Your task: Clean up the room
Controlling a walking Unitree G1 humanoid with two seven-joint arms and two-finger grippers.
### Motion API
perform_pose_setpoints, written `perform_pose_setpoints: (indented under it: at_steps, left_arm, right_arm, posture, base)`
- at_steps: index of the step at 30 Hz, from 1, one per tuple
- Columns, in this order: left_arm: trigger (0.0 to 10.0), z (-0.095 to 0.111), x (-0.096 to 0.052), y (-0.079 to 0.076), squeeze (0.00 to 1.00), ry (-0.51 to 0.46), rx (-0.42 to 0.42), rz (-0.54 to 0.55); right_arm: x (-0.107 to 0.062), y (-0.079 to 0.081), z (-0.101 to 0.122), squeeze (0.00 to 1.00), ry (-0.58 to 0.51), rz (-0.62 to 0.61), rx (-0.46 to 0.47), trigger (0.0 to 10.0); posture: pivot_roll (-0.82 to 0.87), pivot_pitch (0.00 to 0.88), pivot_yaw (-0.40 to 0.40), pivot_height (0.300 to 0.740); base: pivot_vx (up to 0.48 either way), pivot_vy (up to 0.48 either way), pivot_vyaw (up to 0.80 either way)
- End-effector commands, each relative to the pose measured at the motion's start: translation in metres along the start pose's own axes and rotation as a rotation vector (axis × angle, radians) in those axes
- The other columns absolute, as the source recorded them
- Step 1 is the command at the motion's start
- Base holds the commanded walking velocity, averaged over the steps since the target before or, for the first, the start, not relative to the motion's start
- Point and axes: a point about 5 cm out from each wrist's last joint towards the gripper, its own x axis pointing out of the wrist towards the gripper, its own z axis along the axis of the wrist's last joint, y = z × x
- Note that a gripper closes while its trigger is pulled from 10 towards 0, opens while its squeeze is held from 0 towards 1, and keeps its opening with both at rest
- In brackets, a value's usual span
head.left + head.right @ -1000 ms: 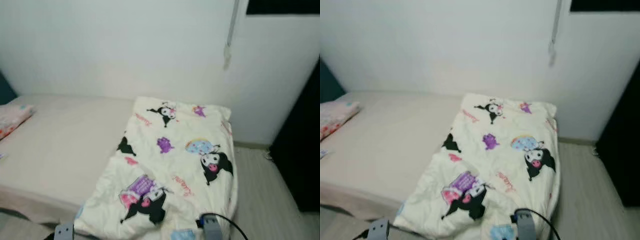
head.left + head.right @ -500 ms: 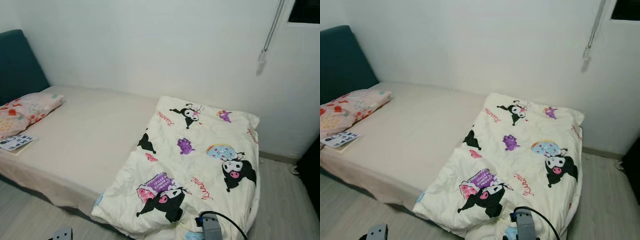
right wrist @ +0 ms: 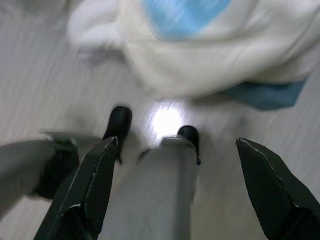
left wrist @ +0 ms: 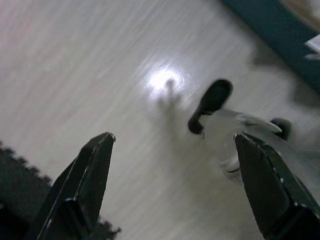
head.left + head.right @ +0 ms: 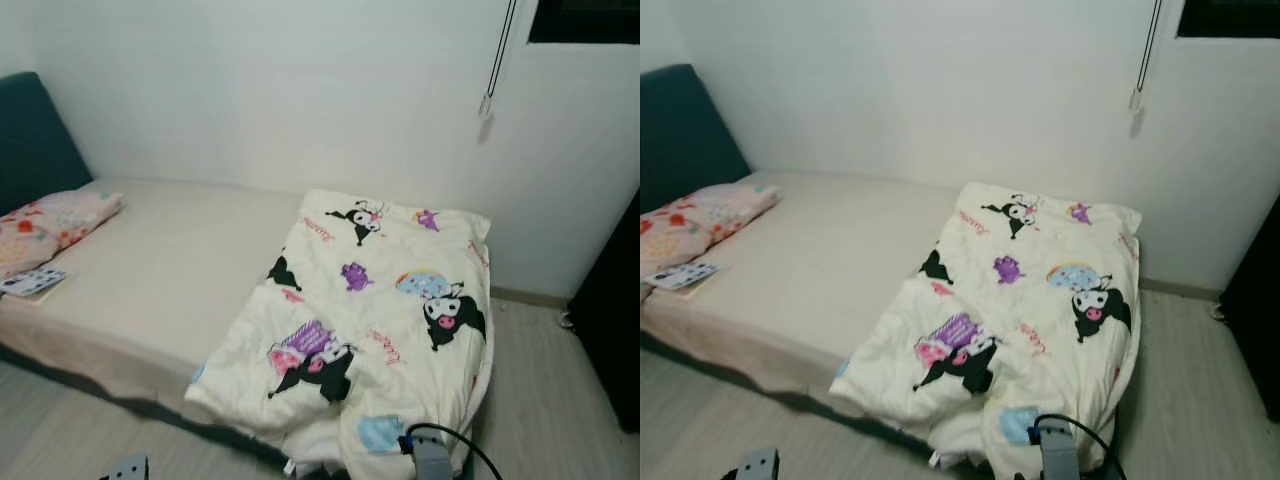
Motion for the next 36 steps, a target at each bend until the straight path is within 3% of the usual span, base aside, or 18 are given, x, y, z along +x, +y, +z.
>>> perform_pose_setpoints:
  at_steps: [1,12,21,31,36]
  left_arm:
    - [10.0,-0.009,-0.001,0.005,0.00,0.026,0.002,0.011]
    - [10.0,-0.007,-0.001,0.003,0.00,0.027,0.100,-0.015]
    - [10.0,-0.008,-0.001,0.002,0.00,0.028,0.092,-0.017]
    - [10.0,-0.009,-0.001,0.002,0.00,0.025,0.095,-0.020]
    - [10.0,-0.009,-0.001,0.002,0.00,0.026,0.135,-0.028]
  right_arm:
    - [0.001,0.002,0.006,0.00,-0.012,0.002,-0.002,10.0]
    - [0.002,0.001,0.008,0.00,-0.018,-0.005,0.001,10.0]
    - [0.002,-0.002,0.013,0.00,-0.039,-0.030,0.027,10.0]
    - [0.002,-0.005,0.019,0.00,-0.071,-0.051,0.041,10.0]
    - [0.002,-0.006,0.019,0.00,-0.071,-0.057,0.038,10.0]
  posture:
    - [-0.04,0.000,0.027,0.740]
    - [-0.04,0.000,0.028,0.740]
    - [-0.04,0.000,0.027,0.740]
    - [-0.04,0.000,0.024,0.740]
    - [-0.04,0.000,0.024,0.740]
  base:
    - [-0.368,0.000,0.00]
    - [-0.067,-0.128,0.00]
    - [0.000,-0.469,0.00]
    - [0.000,0.000,0.00]
    - [0.000,-0.465,0.00]
